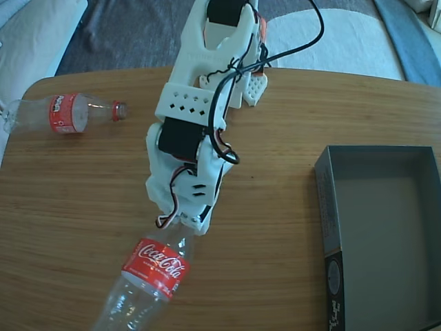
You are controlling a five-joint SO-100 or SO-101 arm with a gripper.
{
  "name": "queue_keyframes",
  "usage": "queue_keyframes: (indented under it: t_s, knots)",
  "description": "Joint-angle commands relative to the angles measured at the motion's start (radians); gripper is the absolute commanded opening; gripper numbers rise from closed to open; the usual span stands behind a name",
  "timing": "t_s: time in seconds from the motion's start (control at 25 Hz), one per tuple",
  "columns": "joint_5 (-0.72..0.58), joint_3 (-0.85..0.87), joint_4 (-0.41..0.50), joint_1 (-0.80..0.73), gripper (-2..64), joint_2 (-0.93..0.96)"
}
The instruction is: Grasp the bottles and put them in the box.
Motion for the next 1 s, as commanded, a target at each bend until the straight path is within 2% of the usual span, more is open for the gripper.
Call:
queue_keyframes:
  t_s: [0.0,0.36,0.52,0.72,0.96]
  knots:
    - [0.060,-0.018,-0.006,-0.005,-0.1,0.097]
    - [0.420,-0.026,-0.006,-0.023,-0.3,0.216]
    - [0.528,-0.012,0.000,-0.052,-0.3,0.296]
    - [0.620,-0.029,0.121,-0.112,-0.3,0.357]
    - [0.618,-0.032,0.235,-0.207,0.2,0.434]
